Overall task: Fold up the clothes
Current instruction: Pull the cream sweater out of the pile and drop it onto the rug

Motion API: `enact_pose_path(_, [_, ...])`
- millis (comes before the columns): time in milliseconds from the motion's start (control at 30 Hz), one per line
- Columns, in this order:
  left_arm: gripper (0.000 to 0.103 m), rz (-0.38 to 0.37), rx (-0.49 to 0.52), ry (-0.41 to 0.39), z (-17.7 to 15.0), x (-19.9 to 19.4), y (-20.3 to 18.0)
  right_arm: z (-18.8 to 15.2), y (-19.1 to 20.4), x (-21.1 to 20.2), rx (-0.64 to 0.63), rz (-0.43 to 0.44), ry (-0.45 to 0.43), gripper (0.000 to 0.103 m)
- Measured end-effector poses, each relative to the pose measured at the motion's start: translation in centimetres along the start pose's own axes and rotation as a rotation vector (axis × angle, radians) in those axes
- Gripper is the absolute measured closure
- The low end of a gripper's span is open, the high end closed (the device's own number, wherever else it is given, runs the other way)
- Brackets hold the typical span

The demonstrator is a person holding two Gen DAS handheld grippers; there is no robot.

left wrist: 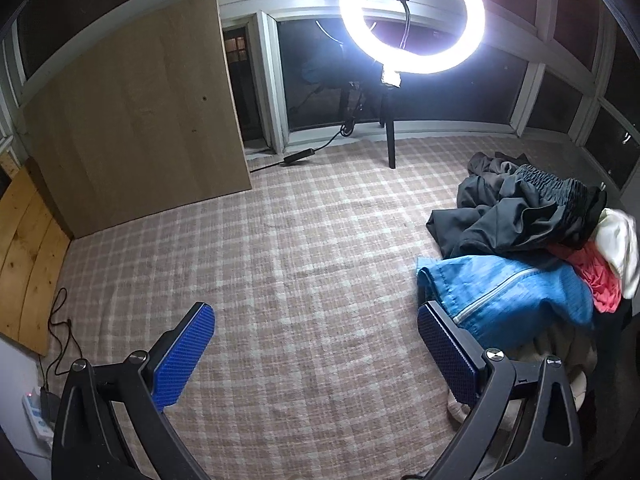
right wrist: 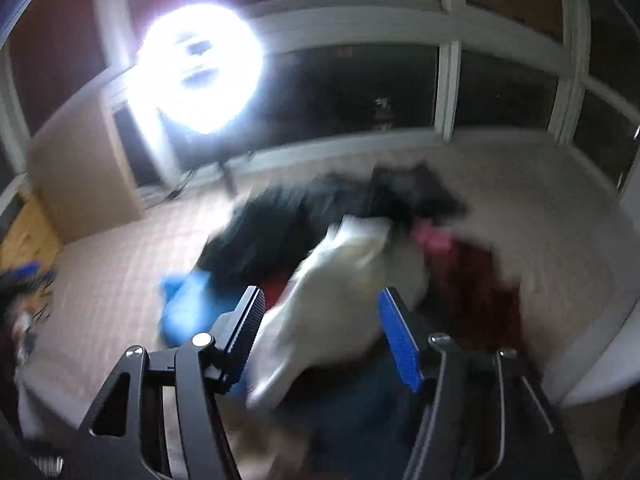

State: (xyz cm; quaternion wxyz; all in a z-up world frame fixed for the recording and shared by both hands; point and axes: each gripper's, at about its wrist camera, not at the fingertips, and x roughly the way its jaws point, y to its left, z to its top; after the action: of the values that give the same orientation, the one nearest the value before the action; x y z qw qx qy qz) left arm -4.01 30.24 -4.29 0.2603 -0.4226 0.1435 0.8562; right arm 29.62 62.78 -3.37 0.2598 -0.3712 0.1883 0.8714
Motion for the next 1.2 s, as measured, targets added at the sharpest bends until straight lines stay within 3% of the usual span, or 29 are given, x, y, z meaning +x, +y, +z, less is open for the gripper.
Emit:
enact_pose_path(167, [0.001,0.003,0.028,0.002,0.5,0.4,-0.6,-9.4,0.1,3.8,0.118,-0.005,0.202,0.044])
enact_pose_path(267, [0.001,-0.004,0.05,0.008,0.5,0.3,-1.2,-11.0,0.5,7.8,0.136,0.007,0.262,0.044])
enact_pose_path(367, [0.001,-0.013,0.057,0.016,0.2,-0.1,-1.3,-10.7,1.9,10.3,0.058,-0.013,0.233,0.045])
enact_pose_path(400, [0.001,-0.01,0.057,0.016,0.1,-0.3,-1.1,-10.6,2.8,10.7,0.004,-0.013,0.209,0.063])
enact_pose_path(433, [0.001,-0.005,0.057,0.017,-0.1,-0.5,-0.8,-10.4,3.6,10.9,-0.041,-0.014,0.2,0.09])
enact_pose_path(500, [0.001,0.0,0.059,0.014,-0.5,-0.9,0.0,-10.0,4.6,10.7,-0.063,0.007,0.205,0.091])
enact_pose_path(567, [0.001,0.008,0.059,0.01,-0.9,-1.3,1.2,-9.0,5.1,8.9,0.003,0.124,0.165,0.093])
enact_pose_path(667, [0.001,0.016,0.057,0.003,-1.4,-1.7,3.1,-6.4,6.3,4.4,0.088,0.297,0.03,0.093])
enact_pose_path(833, [0.001,-0.019,0.035,-0.024,-2.0,-2.6,8.2,0.8,11.3,-3.6,0.091,0.424,-0.237,0.093])
enact_pose_path(1033, [0.001,-0.018,-0.006,-0.092,-3.4,-5.6,16.4,7.5,25.0,-10.2,-0.075,0.511,-0.409,0.093])
enact_pose_path(1200, [0.001,0.013,-0.086,-0.153,-4.9,-8.7,23.8,12.6,38.8,-10.5,-0.219,0.644,-0.427,0.093])
